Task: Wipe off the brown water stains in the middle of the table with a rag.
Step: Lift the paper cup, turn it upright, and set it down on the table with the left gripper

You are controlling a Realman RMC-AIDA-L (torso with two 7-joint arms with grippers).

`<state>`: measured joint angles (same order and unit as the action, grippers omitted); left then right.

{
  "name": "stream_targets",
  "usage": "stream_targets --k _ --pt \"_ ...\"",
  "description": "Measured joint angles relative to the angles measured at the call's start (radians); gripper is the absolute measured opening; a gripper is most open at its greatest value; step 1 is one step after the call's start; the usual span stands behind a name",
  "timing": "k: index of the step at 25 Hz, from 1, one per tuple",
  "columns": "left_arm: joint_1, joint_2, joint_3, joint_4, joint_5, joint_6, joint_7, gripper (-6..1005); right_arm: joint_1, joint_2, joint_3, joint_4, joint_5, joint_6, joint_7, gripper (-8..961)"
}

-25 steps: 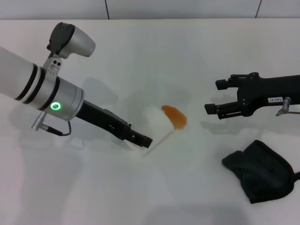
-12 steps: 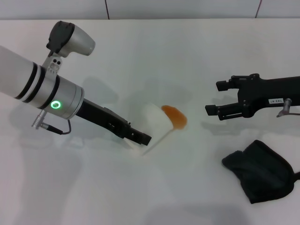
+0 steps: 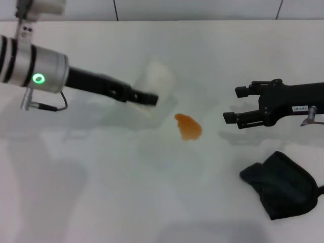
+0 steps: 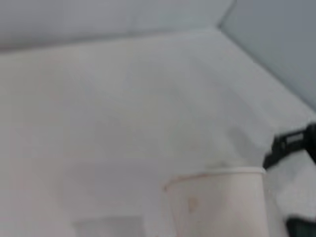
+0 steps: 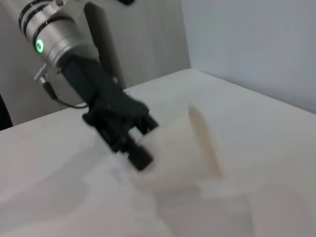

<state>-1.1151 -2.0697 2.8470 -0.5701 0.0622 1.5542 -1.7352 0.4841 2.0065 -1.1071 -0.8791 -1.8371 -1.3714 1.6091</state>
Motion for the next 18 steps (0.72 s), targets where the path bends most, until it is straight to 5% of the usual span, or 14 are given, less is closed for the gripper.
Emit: stream_targets --k 9,18 --pt "0.154 -0.007 0.0 0.003 -0.262 -0.031 0.261 629 -0.001 0.001 0.001 -0.006 0.005 -0.002 0.0 872" --pt "0.307 -0.007 0.0 0.14 -0.422 -0.114 0.588 619 0.002 0.002 0.001 -0.007 0.006 -0.001 0.0 871"
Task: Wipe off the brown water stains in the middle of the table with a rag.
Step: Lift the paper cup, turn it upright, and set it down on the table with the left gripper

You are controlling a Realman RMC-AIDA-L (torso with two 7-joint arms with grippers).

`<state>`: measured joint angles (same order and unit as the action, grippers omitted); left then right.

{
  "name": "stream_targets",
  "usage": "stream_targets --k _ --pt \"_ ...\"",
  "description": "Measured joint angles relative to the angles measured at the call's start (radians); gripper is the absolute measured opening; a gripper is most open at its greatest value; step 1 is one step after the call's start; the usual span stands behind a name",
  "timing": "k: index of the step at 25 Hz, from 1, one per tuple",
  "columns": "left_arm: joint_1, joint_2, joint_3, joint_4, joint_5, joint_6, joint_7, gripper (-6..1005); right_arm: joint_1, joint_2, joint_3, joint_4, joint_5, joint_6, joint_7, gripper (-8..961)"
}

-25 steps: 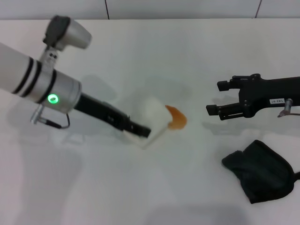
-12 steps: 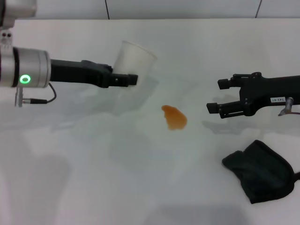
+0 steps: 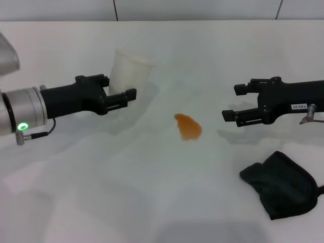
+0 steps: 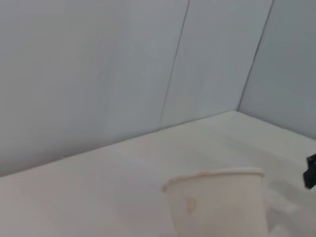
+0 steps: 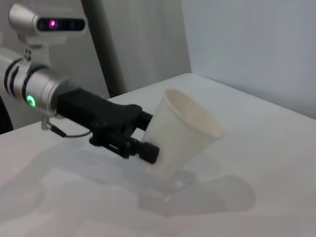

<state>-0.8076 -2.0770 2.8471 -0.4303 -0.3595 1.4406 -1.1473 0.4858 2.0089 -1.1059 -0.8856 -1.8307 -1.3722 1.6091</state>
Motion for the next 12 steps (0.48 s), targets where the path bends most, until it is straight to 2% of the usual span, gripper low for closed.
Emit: stream_targets --k 7,12 --pt "0.074 -0.002 -0.002 0.127 -0.088 -0.109 0.239 616 -0.002 0.001 0.0 0.004 0.001 -0.001 0.0 871" --pt "0.107 -0.003 -0.002 0.182 -0.148 -0.128 0.369 615 -0.002 0.001 0.0 0.005 0.001 -0.001 0.0 871"
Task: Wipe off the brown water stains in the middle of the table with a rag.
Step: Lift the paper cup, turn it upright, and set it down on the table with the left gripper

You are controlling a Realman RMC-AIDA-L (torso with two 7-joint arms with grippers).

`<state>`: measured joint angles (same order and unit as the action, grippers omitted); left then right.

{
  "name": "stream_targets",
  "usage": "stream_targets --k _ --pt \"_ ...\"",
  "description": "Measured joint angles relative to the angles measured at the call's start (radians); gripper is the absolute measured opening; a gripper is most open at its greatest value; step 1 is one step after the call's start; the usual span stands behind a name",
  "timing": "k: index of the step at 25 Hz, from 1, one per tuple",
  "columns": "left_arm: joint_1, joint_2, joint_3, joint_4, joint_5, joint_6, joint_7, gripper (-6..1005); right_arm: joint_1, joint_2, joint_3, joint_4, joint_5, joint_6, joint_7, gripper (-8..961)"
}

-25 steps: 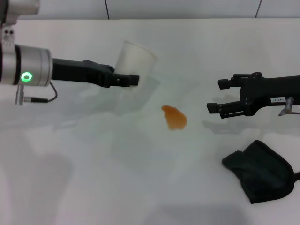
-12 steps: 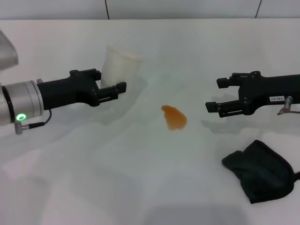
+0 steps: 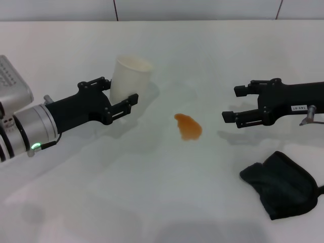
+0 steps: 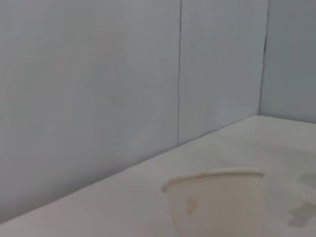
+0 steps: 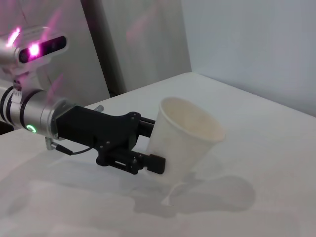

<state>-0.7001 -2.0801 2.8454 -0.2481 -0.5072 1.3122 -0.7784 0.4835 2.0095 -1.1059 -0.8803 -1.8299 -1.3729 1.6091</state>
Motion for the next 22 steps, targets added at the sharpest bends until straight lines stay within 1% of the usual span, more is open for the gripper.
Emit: stream_targets --k 5,11,15,22 --pt "0.03 -0.003 0.0 0.049 -0.049 -0.049 0.101 614 0.0 0.0 0.0 0.001 0.0 0.002 0.0 871" --pt "0.068 -0.003 -0.002 0.139 -0.14 -0.167 0.275 614 0.003 0.0 -0.001 0.001 0.0 0.007 0.0 871" --pt "0.063 -0.003 -0.003 0.165 -0.159 -0.201 0.297 613 0.005 0.0 -0.003 0.001 -0.001 0.009 0.0 871" --pt "0.047 -0.004 -0.002 0.201 -0.159 -0.216 0.298 612 0.002 0.0 -0.001 0.001 -0.001 0.009 0.0 871"
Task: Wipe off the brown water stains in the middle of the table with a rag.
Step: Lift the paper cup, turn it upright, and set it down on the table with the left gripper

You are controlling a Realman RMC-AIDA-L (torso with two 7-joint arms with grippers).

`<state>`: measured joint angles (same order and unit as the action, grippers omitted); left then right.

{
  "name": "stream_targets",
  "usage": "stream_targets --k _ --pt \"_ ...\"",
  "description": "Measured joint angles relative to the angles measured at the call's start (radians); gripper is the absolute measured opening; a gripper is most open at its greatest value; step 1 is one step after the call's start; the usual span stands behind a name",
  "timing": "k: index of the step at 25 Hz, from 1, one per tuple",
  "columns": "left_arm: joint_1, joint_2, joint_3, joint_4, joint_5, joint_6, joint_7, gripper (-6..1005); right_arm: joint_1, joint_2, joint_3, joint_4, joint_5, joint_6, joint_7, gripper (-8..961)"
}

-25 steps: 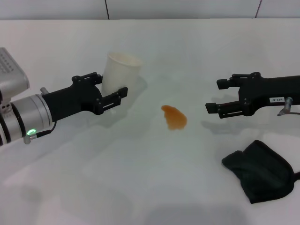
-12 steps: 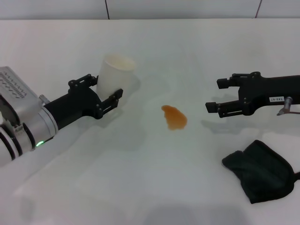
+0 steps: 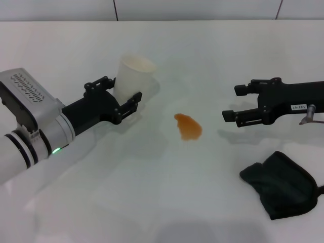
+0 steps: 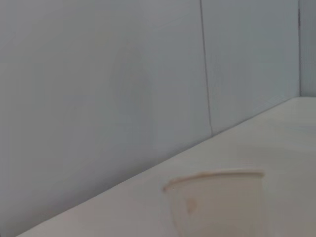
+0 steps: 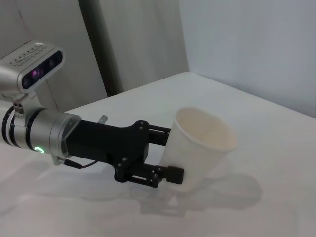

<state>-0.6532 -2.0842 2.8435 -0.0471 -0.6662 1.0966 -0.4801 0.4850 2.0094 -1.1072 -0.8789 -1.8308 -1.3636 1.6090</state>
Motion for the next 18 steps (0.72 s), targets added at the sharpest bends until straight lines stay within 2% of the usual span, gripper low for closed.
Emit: stream_targets --k 7,18 --pt "0.004 -0.002 0.001 0.051 0.008 -0.042 0.008 611 0.003 0.0 -0.001 0.0 -0.006 0.001 0.0 871" --pt "0.009 -0.004 0.002 0.066 0.021 -0.087 0.01 609 0.003 0.0 0.0 0.003 -0.007 0.005 0.0 871"
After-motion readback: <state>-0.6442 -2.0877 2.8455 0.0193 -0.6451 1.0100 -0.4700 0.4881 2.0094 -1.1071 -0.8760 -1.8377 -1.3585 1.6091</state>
